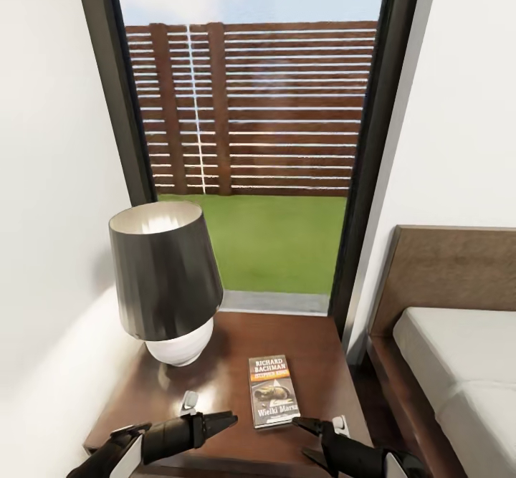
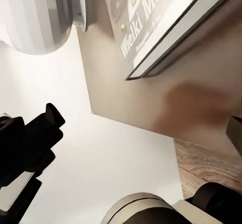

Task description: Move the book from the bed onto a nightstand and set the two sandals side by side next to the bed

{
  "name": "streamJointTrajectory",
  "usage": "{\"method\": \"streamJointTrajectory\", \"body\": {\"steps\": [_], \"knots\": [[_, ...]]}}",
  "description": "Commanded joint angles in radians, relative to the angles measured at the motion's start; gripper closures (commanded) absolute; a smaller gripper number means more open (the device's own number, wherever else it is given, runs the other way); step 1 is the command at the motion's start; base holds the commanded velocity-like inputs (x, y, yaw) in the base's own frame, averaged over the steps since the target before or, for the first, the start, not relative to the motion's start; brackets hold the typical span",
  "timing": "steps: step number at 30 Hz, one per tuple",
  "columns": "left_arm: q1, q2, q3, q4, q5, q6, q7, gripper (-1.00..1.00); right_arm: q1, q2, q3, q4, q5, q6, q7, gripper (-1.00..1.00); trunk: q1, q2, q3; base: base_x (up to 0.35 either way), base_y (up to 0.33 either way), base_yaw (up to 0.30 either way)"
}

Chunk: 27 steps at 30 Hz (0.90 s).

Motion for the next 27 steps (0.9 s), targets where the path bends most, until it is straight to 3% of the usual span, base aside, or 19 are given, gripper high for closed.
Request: {"method": "streamJointTrajectory", "body": {"steps": [1, 27], "knots": [[-0.001, 0.001, -0.007, 0.000, 0.009, 0.011, -0.001, -1.00, 0.000, 0.000, -0.003, 0.000, -0.001, 0.004, 0.002, -1.00, -0.004, 0.007, 0.002, 0.000, 0.000, 0.000], [-0.001, 0.000, -0.008, -0.001, 0.008, 0.010, 0.000, -1.00, 0.000, 0.000, -0.005, 0.000, -0.002, -0.002, 0.005, -1.00, -0.104, 0.189, 0.084, 0.000, 0.000, 0.000]]}}
